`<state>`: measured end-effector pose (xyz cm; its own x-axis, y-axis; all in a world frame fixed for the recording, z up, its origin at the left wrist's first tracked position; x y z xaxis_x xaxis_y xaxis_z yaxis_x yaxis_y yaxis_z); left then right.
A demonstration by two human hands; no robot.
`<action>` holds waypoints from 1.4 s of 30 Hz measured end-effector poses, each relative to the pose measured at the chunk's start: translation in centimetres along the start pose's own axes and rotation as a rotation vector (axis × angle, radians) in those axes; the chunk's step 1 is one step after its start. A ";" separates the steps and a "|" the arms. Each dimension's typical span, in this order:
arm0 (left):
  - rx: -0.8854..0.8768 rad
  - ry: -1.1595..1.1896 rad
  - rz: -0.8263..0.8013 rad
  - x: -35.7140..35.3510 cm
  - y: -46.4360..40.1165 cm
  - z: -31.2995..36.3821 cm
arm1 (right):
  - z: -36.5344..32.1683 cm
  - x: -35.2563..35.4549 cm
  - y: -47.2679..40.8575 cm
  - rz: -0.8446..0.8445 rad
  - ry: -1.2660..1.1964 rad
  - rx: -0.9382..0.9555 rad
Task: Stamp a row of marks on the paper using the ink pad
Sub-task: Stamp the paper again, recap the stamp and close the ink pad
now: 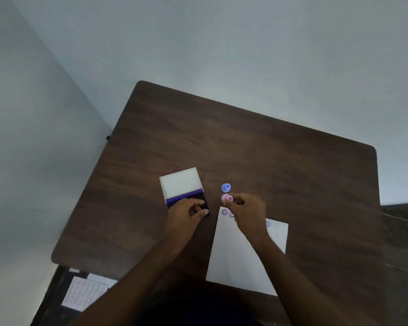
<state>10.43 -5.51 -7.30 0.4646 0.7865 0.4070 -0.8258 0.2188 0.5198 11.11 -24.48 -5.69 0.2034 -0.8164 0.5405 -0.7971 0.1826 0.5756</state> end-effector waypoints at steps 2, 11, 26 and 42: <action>0.006 -0.020 -0.024 -1.1 -1.1 0.8 | 0.6 0.8 -0.4 0.023 0.020 -0.028; -0.038 -0.100 -0.041 -3.2 -3.9 3.4 | 2.5 2.1 -2.4 0.072 -0.016 -0.048; 0.036 -0.155 -0.053 -3.8 -5.0 2.9 | 2.0 1.1 -4.2 -0.072 0.140 -0.118; 0.075 0.198 0.155 3.1 -1.3 -1.2 | -2.1 0.4 -1.3 -0.026 0.112 0.200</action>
<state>12.56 -2.65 -7.54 0.2567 0.9067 0.3347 -0.8530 0.0497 0.5196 13.41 -23.82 -4.92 0.2782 -0.7514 0.5983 -0.8854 0.0410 0.4631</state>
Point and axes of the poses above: each hand's wrist, its own y-axis away from the middle knuckle, its own x-axis out of the back of the hand, z = x × y, the point moved 6 cm from there along -y, towards the middle knuckle, and after that the axes turned 12 degrees about -z, right-handed, at the moved point
